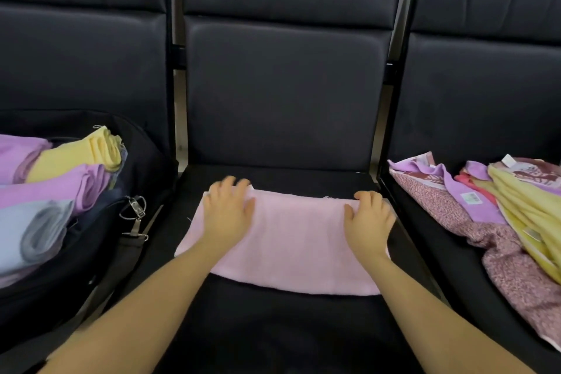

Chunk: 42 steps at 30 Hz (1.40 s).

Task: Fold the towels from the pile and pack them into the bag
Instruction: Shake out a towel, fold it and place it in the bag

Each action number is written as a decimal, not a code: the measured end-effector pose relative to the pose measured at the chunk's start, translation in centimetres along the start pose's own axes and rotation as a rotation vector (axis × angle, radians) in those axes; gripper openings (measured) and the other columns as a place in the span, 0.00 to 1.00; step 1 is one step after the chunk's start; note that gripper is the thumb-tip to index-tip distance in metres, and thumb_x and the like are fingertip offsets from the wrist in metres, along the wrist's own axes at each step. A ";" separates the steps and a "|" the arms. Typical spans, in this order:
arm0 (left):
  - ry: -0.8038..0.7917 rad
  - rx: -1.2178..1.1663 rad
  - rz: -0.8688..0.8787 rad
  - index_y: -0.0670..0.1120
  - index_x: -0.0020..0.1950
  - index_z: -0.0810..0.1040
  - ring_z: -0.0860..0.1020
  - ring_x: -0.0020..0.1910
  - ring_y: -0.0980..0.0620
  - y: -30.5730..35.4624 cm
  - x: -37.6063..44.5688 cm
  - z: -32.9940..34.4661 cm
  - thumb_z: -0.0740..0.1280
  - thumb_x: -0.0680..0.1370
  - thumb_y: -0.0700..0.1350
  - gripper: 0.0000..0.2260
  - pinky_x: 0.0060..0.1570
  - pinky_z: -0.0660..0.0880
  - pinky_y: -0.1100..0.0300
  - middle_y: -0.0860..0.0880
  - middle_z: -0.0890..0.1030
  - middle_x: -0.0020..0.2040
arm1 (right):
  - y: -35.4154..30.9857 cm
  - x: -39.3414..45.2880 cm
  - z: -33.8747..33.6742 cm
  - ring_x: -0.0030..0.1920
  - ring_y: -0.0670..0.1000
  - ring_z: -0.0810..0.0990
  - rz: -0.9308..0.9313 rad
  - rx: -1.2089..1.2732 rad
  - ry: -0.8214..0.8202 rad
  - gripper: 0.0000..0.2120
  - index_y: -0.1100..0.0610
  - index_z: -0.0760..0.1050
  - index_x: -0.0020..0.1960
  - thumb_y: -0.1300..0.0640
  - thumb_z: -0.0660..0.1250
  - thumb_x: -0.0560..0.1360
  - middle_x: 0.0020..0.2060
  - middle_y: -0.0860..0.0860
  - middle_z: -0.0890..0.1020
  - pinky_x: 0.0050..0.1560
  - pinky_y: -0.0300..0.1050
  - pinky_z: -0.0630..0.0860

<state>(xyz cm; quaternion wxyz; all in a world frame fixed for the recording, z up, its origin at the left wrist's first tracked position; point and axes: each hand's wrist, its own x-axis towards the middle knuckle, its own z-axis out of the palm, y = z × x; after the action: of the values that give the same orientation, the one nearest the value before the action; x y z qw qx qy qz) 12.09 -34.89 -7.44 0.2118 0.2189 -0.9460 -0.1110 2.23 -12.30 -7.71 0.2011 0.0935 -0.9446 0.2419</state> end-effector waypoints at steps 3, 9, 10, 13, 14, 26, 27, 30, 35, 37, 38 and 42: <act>-0.329 0.133 0.093 0.56 0.78 0.46 0.42 0.77 0.43 -0.2 -2.2 1.6 0.48 0.82 0.59 0.26 0.72 0.44 0.43 0.51 0.39 0.78 | -0.6 -1.7 0.4 0.71 0.56 0.65 -0.190 -0.036 -0.156 0.20 0.58 0.65 0.72 0.54 0.57 0.81 0.72 0.55 0.66 0.70 0.49 0.59; -0.491 0.257 0.022 0.57 0.76 0.34 0.32 0.75 0.44 -0.5 -5.8 1.1 0.42 0.80 0.63 0.28 0.68 0.33 0.34 0.51 0.30 0.76 | 1.1 -4.8 0.4 0.77 0.52 0.40 -0.330 -0.357 -0.551 0.28 0.52 0.36 0.78 0.44 0.41 0.83 0.78 0.51 0.39 0.76 0.49 0.39; -0.507 0.267 0.013 0.57 0.76 0.34 0.32 0.75 0.44 -0.3 -6.6 0.9 0.42 0.80 0.63 0.29 0.68 0.33 0.34 0.51 0.30 0.76 | 1.2 -5.3 0.0 0.77 0.52 0.39 -0.341 -0.377 -0.575 0.28 0.52 0.36 0.78 0.44 0.41 0.83 0.77 0.51 0.38 0.76 0.49 0.39; -0.551 0.277 -0.002 0.57 0.77 0.34 0.32 0.75 0.43 0.1 -8.4 0.3 0.42 0.80 0.64 0.29 0.67 0.33 0.34 0.51 0.30 0.76 | 1.5 -6.5 -1.3 0.77 0.53 0.39 -0.371 -0.430 -0.636 0.28 0.52 0.35 0.78 0.44 0.40 0.83 0.77 0.52 0.37 0.76 0.49 0.39; -0.573 0.278 -0.011 0.57 0.77 0.35 0.32 0.75 0.43 0.1 -8.8 0.0 0.42 0.80 0.64 0.29 0.67 0.33 0.33 0.51 0.31 0.76 | 1.6 -6.8 -1.7 0.77 0.53 0.39 -0.376 -0.438 -0.659 0.28 0.52 0.35 0.78 0.44 0.40 0.83 0.77 0.52 0.37 0.76 0.50 0.39; -0.134 0.405 -0.221 0.48 0.75 0.54 0.70 0.59 0.45 -1.4 -10.6 -2.9 0.55 0.78 0.40 0.25 0.58 0.65 0.55 0.44 0.71 0.61 | 0.5 -9.4 -2.8 0.77 0.48 0.47 -0.469 -0.302 -0.608 0.24 0.50 0.48 0.79 0.47 0.44 0.84 0.78 0.47 0.48 0.74 0.51 0.43; -0.124 0.397 -0.214 0.50 0.76 0.53 0.71 0.57 0.46 -1.4 -10.5 -3.0 0.55 0.78 0.39 0.27 0.56 0.66 0.56 0.44 0.72 0.59 | 0.1 -9.5 -2.7 0.77 0.48 0.48 -0.476 -0.271 -0.606 0.24 0.49 0.49 0.78 0.47 0.44 0.84 0.78 0.46 0.48 0.74 0.50 0.43; -0.090 0.339 -0.219 0.53 0.76 0.53 0.72 0.54 0.46 -1.5 -10.0 -3.0 0.56 0.77 0.36 0.29 0.54 0.66 0.56 0.45 0.73 0.54 | -0.8 -9.8 -2.3 0.77 0.47 0.46 -0.526 -0.202 -0.685 0.25 0.45 0.48 0.78 0.44 0.46 0.83 0.78 0.44 0.47 0.74 0.50 0.41; -0.034 0.123 -0.156 0.50 0.74 0.58 0.70 0.42 0.46 -1.5 -9.7 -4.0 0.55 0.77 0.33 0.27 0.46 0.64 0.57 0.42 0.73 0.54 | -1.9 -10.2 -1.4 0.77 0.48 0.38 -0.547 -0.273 -0.828 0.26 0.42 0.41 0.78 0.40 0.43 0.82 0.77 0.44 0.40 0.75 0.52 0.36; 0.020 0.016 -0.113 0.51 0.75 0.60 0.66 0.38 0.47 -1.7 -9.3 -4.9 0.55 0.78 0.33 0.26 0.44 0.62 0.57 0.42 0.73 0.56 | -3.0 -10.4 -0.8 0.77 0.48 0.37 -0.538 -0.261 -0.859 0.26 0.42 0.40 0.78 0.40 0.42 0.82 0.77 0.44 0.38 0.75 0.52 0.36; 0.067 -0.017 -0.082 0.51 0.75 0.62 0.66 0.38 0.47 -2.0 -9.0 -5.4 0.56 0.79 0.34 0.25 0.44 0.62 0.57 0.42 0.74 0.56 | -3.7 -10.6 -0.4 0.77 0.48 0.37 -0.535 -0.248 -0.868 0.26 0.42 0.39 0.78 0.40 0.42 0.82 0.77 0.44 0.38 0.75 0.52 0.36; 0.229 -0.205 0.032 0.49 0.72 0.68 0.75 0.45 0.43 -3.2 -8.1 -7.5 0.62 0.78 0.37 0.22 0.51 0.63 0.57 0.44 0.78 0.51 | -6.8 -12.1 1.1 0.77 0.49 0.36 -0.542 -0.166 -0.887 0.27 0.44 0.38 0.78 0.41 0.41 0.82 0.77 0.45 0.36 0.74 0.53 0.35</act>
<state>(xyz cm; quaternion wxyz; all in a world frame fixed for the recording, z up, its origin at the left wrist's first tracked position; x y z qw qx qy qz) 23.27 -34.83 -4.60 0.3411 0.1922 -0.9028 -0.1780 14.64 -17.79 -10.88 -0.1563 0.4115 -0.8969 0.0426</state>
